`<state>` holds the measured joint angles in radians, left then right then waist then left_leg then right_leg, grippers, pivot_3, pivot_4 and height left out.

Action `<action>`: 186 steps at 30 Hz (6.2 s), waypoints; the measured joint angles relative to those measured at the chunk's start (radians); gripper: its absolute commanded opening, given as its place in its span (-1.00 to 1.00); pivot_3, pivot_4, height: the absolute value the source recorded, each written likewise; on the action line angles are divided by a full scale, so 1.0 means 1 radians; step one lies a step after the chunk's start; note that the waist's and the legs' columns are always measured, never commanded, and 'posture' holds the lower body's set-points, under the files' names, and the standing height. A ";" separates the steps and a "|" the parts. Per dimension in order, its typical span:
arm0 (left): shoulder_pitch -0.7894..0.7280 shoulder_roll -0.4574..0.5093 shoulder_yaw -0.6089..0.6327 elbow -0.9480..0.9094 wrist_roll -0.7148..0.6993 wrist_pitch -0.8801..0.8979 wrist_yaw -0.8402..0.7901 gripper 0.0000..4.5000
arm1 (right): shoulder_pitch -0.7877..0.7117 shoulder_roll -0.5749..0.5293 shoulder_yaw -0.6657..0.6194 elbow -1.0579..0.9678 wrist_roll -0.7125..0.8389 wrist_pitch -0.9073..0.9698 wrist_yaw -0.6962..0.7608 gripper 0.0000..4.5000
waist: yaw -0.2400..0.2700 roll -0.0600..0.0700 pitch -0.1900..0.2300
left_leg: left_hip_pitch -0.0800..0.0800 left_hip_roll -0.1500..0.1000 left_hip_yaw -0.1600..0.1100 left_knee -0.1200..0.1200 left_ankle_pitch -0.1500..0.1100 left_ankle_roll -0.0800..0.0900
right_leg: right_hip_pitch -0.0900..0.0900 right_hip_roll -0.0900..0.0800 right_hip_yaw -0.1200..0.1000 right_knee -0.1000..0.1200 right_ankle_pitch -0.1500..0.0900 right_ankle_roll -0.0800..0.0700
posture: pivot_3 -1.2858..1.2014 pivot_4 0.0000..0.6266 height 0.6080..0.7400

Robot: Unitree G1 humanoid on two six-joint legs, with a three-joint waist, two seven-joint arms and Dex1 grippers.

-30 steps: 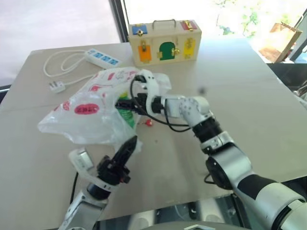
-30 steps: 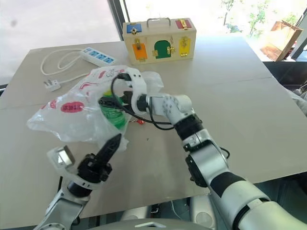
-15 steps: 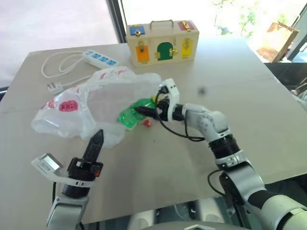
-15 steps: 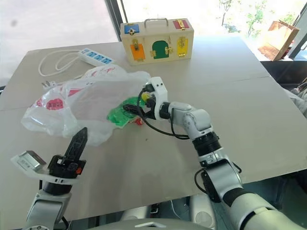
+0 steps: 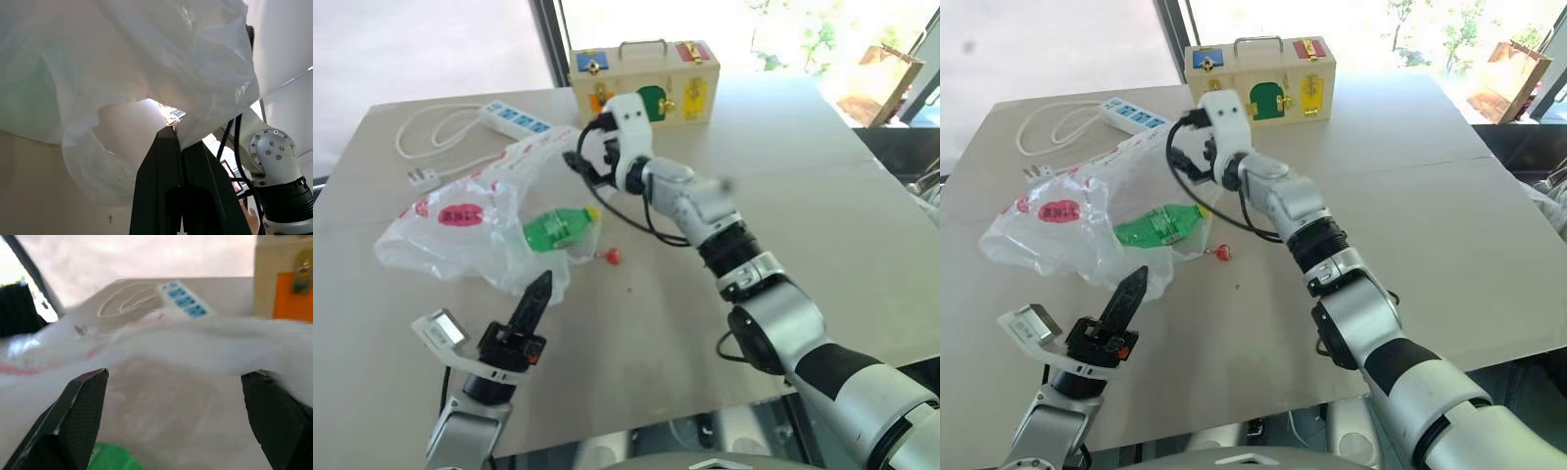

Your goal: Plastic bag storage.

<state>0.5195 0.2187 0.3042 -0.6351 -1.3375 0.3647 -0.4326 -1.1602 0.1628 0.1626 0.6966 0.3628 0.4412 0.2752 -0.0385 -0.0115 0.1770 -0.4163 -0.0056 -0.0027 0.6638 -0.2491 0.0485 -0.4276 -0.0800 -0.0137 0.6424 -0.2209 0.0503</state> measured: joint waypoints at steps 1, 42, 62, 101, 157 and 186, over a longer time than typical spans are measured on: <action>0.007 -0.005 0.001 -0.005 0.000 -0.003 0.000 -1.00 | 0.039 -0.005 0.002 -0.045 0.007 -0.002 0.031 0.98 | 0.003 -0.001 0.000 | 0.000 0.000 0.000 0.000 0.000 0.000 | 0.001 0.000 0.000 0.000 0.001 0.002 | 0.03 -0.52 1.00; 0.134 -0.007 0.116 0.015 -0.046 -0.003 -0.028 -1.00 | 0.267 -0.252 0.224 -0.298 -0.350 -0.045 0.478 -0.64 | 0.001 -0.001 0.000 | 0.002 0.001 0.000 0.004 0.000 0.000 | 0.004 0.000 0.000 -0.001 -0.001 -0.002 | 0.03 -0.52 1.00; 0.135 0.002 0.076 -0.003 -0.027 0.019 -0.044 -1.00 | 0.092 -0.013 0.193 -0.106 -0.351 -0.172 0.345 0.66 | 0.015 -0.001 0.000 | 0.002 0.002 -0.002 0.004 0.000 -0.001 | 0.003 0.000 -0.003 -0.002 0.000 -0.004 | 0.03 -0.52 1.00; 0.152 -0.055 0.076 0.012 0.039 -0.011 -0.073 -1.00 | 0.098 -0.159 -0.062 0.064 -0.243 -0.272 0.396 0.18 | 0.001 -0.005 -0.001 | 0.002 0.002 0.001 0.004 0.000 -0.001 | 0.004 0.001 0.000 -0.002 0.000 -0.004 | 0.03 -0.52 1.00; -1.445 0.433 0.157 0.879 0.195 0.176 -0.062 -0.56 | -0.154 -0.525 -0.670 -0.031 0.517 0.326 0.521 -1.00 | 0.014 -0.004 0.004 | -0.015 -0.003 0.003 0.004 0.004 -0.006 | -0.013 0.000 0.002 0.003 0.006 0.005 | 0.03 -0.52 1.00; 0.043 0.201 0.158 0.111 0.753 0.014 -0.120 1.00 | 0.907 -0.806 -0.208 -0.545 -0.010 -0.114 0.686 0.97 | 0.040 -0.009 -0.001 | 0.010 0.001 0.012 0.006 0.000 0.000 | 0.011 -0.006 0.005 -0.001 0.003 0.001 | 0.03 -0.52 1.00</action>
<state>0.5626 0.4199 0.4623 -0.5238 -0.5844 0.3788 -0.5529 -0.2533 -0.6436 -0.0459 0.1520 0.3529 0.3270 0.9613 0.0020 -0.0204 0.1756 -0.4063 -0.0043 0.0095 0.6702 -0.2489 0.0483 -0.4168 -0.0859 -0.0087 0.6412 -0.2175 0.0514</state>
